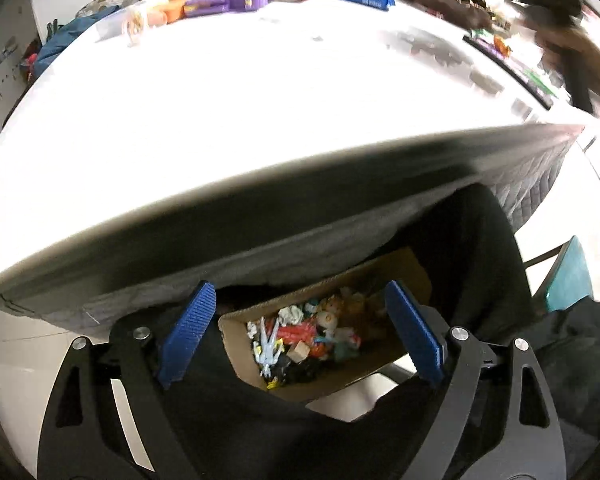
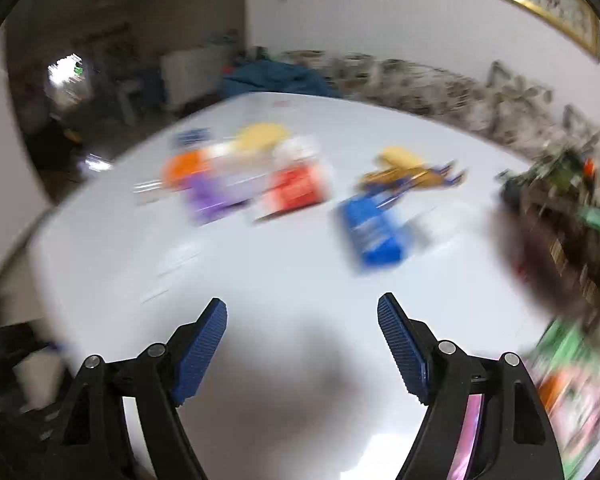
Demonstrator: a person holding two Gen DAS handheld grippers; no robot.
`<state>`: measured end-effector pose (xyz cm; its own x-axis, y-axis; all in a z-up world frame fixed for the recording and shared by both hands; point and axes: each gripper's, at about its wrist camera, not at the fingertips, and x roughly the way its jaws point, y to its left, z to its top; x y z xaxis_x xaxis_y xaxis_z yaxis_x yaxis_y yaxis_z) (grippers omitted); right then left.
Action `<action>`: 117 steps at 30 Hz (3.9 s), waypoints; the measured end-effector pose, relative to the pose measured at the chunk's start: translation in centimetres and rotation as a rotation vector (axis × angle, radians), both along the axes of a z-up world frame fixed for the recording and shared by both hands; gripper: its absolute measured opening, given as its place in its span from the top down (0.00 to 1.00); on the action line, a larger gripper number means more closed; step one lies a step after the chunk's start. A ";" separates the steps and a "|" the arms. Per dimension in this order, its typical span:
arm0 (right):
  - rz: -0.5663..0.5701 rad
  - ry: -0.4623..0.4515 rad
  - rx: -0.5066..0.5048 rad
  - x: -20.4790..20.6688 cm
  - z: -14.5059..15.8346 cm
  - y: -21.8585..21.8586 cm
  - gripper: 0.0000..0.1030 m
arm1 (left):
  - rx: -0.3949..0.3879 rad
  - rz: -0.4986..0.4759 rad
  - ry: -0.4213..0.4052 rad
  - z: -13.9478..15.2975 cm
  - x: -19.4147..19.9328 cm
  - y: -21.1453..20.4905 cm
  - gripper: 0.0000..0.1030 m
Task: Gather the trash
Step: 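Grasp the blue biscuit box with the right tool while the left tool grasps the clear plastic tray, then drop the blue box and clear tray into the cardboard box, then grasp the red paper cup with the right tool while the left tool grasps the purple toy gun, then drop the red cup and purple gun into the cardboard box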
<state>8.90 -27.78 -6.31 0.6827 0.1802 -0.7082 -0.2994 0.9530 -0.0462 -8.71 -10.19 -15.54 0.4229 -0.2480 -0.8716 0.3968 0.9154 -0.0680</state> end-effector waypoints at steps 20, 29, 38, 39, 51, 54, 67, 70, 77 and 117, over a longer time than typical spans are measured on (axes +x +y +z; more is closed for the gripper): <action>0.001 0.120 0.174 -1.7 -3.2 -2.4 0.61 | -0.013 0.083 -0.297 9.3 21.7 -6.2 0.13; -0.007 0.105 0.239 -6.0 -3.3 -3.5 0.61 | 0.046 0.074 -0.262 7.0 27.7 -7.9 0.32; 0.063 0.069 0.267 -9.7 -1.1 -1.7 0.61 | -0.090 0.035 -0.336 11.8 16.5 -3.7 0.31; 0.089 0.076 0.278 -10.7 -0.8 -1.1 0.61 | -0.092 0.013 -0.349 12.4 13.5 -2.9 0.31; 0.383 0.410 0.241 -20.8 -9.0 8.0 0.61 | 0.028 -0.083 -0.130 2.0 -4.4 0.5 0.28; 0.360 0.481 0.185 -19.6 -13.8 9.4 0.43 | 0.082 -0.117 -0.018 -4.1 -3.3 0.1 0.21; 0.130 0.169 0.391 -9.4 -2.0 5.5 0.31 | -0.054 -0.086 0.051 -4.7 -0.7 2.7 0.18; -0.080 0.134 0.463 -1.6 -1.2 3.5 0.30 | -0.123 -0.090 -0.020 -1.7 -0.9 3.2 0.18; -0.331 0.280 0.644 11.8 -4.3 2.0 0.31 | -0.217 -0.033 -0.170 4.5 -1.2 4.7 0.14; -0.006 0.007 0.541 -7.5 0.4 -4.6 0.64 | -0.205 0.274 -0.243 10.6 13.6 -3.0 0.51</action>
<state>1.41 -32.42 -5.90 0.6803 0.5169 -0.5196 -0.2928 0.8416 0.4539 4.90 -13.19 -4.95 0.6845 -0.2558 -0.6827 0.1672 0.9666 -0.1945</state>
